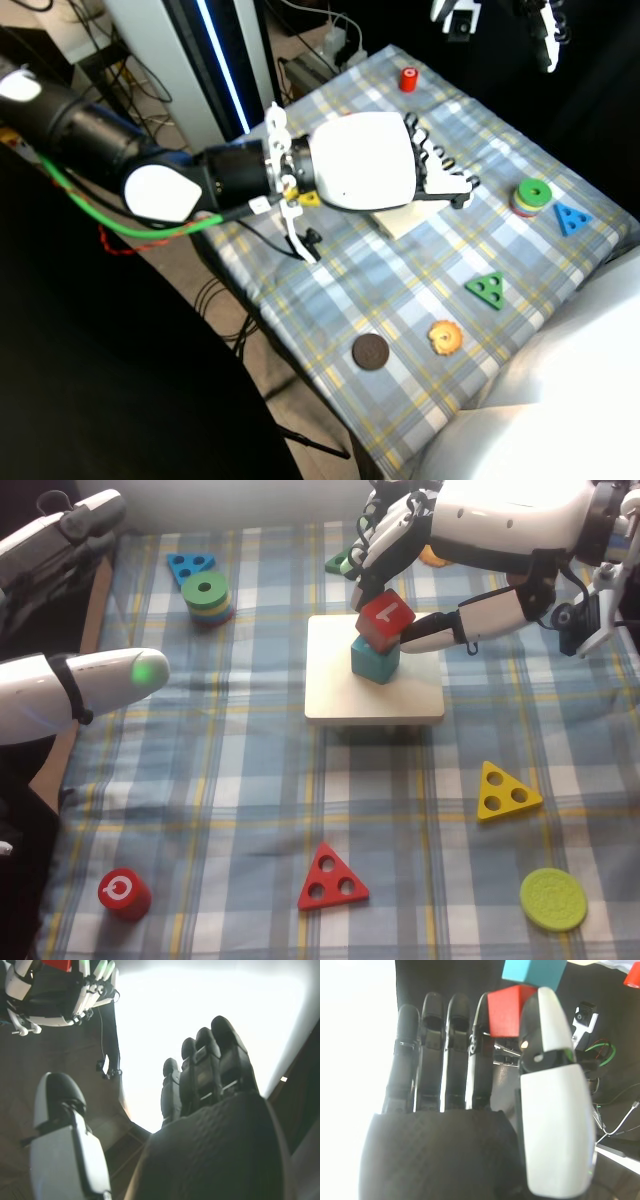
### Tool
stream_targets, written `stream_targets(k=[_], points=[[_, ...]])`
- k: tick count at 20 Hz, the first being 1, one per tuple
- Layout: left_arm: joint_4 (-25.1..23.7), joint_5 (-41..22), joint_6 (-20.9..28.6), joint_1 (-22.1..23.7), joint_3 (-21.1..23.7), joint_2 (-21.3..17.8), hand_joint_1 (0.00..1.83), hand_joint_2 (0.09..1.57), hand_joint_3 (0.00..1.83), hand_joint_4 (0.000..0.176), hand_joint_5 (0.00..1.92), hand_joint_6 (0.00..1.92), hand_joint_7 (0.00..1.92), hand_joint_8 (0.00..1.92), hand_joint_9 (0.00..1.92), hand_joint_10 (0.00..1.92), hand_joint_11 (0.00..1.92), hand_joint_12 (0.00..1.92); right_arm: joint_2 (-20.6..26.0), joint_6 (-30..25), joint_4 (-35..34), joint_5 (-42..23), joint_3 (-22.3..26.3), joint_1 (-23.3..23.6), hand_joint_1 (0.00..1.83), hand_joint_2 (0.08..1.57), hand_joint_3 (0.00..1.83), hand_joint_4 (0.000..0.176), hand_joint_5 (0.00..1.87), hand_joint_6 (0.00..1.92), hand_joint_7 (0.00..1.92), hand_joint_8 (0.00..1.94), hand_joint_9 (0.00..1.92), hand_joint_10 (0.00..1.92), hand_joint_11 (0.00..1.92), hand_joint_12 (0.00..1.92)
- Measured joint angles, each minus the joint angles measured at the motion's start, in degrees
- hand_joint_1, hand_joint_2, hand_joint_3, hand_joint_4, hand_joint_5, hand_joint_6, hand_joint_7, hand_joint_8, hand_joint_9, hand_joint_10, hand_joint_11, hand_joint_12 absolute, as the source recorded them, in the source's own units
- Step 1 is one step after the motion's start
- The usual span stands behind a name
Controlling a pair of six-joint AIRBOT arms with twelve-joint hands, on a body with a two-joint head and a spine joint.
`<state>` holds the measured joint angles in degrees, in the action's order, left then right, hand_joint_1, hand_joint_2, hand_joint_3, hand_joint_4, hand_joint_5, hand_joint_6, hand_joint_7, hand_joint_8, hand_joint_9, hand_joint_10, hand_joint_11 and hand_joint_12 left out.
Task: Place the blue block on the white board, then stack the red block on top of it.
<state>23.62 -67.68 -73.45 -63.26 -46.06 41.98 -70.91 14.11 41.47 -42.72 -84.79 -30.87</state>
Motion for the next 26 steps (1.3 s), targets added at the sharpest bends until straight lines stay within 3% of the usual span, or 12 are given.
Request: stream_targets(k=[1, 2, 3, 4, 11, 14, 16, 18, 20, 23, 25, 26], points=[[-0.02, 0.00, -0.02, 0.00, 0.00, 0.00, 0.79, 0.86, 0.00, 0.129, 0.24, 0.00, 0.26, 0.00, 0.21, 0.00, 0.00, 0.54, 0.00, -0.02, 0.04, 0.00, 0.00, 0.00, 1.11, 1.13, 0.00, 0.000, 0.94, 1.04, 0.79, 0.00, 0.73, 0.01, 0.25, 0.89], [0.00, 0.00, 0.00, 0.00, 0.00, 0.00, 0.79, 0.86, 0.00, 0.131, 0.24, 0.00, 0.26, 0.00, 0.21, 0.00, 0.00, 0.54, 0.00, -0.04, 0.13, 0.00, 0.00, 0.00, 1.10, 1.06, 0.00, 0.000, 0.81, 0.42, 0.78, 0.01, 0.72, 0.01, 0.24, 0.90], [-0.02, -0.02, -0.02, 0.02, 0.00, 0.00, 0.80, 0.86, 0.00, 0.137, 0.23, 0.00, 0.25, 0.00, 0.21, 0.00, 0.00, 0.52, -0.02, -0.07, 0.17, 0.00, 0.00, 0.00, 1.10, 1.04, 0.00, 0.000, 0.84, 0.14, 0.78, 0.00, 0.74, 0.01, 0.26, 0.92], [-0.02, 0.00, -0.02, 0.00, 0.00, 0.00, 0.80, 0.86, 0.00, 0.140, 0.22, 0.00, 0.25, 0.00, 0.20, 0.00, 0.00, 0.50, -0.07, -0.11, 0.15, 0.00, 0.00, 0.00, 1.09, 1.04, 0.00, 0.000, 0.86, 0.05, 0.79, 0.00, 0.74, 0.01, 0.27, 0.93], [-0.02, -0.02, -0.02, 0.07, 0.00, 0.00, 0.78, 0.86, 0.00, 0.136, 0.24, 0.00, 0.26, 0.00, 0.21, 0.00, 0.00, 0.52, -0.28, -0.15, 0.33, 0.15, 0.00, 0.00, 1.03, 1.03, 0.00, 0.000, 0.83, 0.00, 0.75, 0.00, 0.72, 0.00, 0.25, 0.99], [0.00, -0.02, -0.02, 0.07, 0.00, 0.00, 0.79, 0.86, 0.00, 0.144, 0.23, 0.00, 0.26, 0.00, 0.21, 0.00, 0.00, 0.51, -0.28, -0.15, 0.31, 0.24, 0.17, 0.00, 0.91, 0.99, 0.00, 0.000, 0.51, 0.00, 0.53, 0.00, 0.54, 0.00, 0.11, 1.01], [-0.02, -0.07, 0.00, 0.07, 0.00, 0.00, 0.80, 0.86, 0.00, 0.133, 0.22, 0.00, 0.24, 0.00, 0.20, 0.00, 0.00, 0.45, -0.09, -0.15, -0.15, 0.15, 0.92, 0.00, 0.89, 0.91, 0.00, 0.067, 0.11, 0.00, 0.20, 0.00, 0.24, 0.00, 0.00, 0.77], [0.02, -0.24, -0.02, 0.07, 0.00, 0.00, 0.78, 0.86, 0.00, 0.132, 0.23, 0.00, 0.24, 0.00, 0.20, 0.00, 0.00, 0.46, 1.03, -0.17, -1.16, -0.79, 2.01, 0.00, 0.91, 0.85, 0.00, 0.159, 0.00, 0.00, 0.02, 0.00, 0.03, 0.01, 0.00, 0.32], [0.26, -1.09, 0.02, 0.07, 0.00, 0.00, 0.79, 0.85, 0.00, 0.142, 0.22, 0.00, 0.23, 0.00, 0.20, 0.00, 0.00, 0.46, 3.67, 0.87, -4.37, -2.32, 3.78, -0.02, 0.90, 0.83, 0.00, 0.175, 0.00, 0.00, 0.00, 0.00, 0.00, 0.00, 0.00, 0.03], [-0.55, -3.21, 2.14, 0.04, 0.02, -0.31, 0.77, 0.85, 0.00, 0.121, 0.20, 0.00, 0.17, 0.00, 0.12, 0.00, 0.00, 0.23, 11.43, 8.15, -15.82, -9.90, 10.32, -4.50, 0.73, 0.82, 0.00, 0.176, 0.00, 0.00, 0.00, 0.00, 0.00, 0.00, 0.00, 0.00], [-2.27, -5.97, 5.16, 0.07, 0.00, -0.96, 0.73, 0.84, 0.00, 0.158, 0.11, 0.00, 0.13, 0.00, 0.08, 0.00, 0.00, 0.22, 16.11, 13.03, -23.69, -16.90, 14.23, -11.13, 0.67, 0.82, 0.00, 0.176, 0.00, 0.00, 0.00, 0.00, 0.00, 0.00, 0.00, 0.00], [-3.87, -8.39, 7.23, 0.07, 0.00, -1.38, 0.65, 0.83, 0.00, 0.137, 0.10, 0.00, 0.15, 0.00, 0.11, 0.00, 0.00, 0.31, 18.01, 16.17, -29.53, -22.03, 16.59, -15.54, 0.72, 0.85, 0.01, 0.176, 0.00, 0.00, 0.00, 0.00, 0.00, 0.00, 0.00, 0.00]])
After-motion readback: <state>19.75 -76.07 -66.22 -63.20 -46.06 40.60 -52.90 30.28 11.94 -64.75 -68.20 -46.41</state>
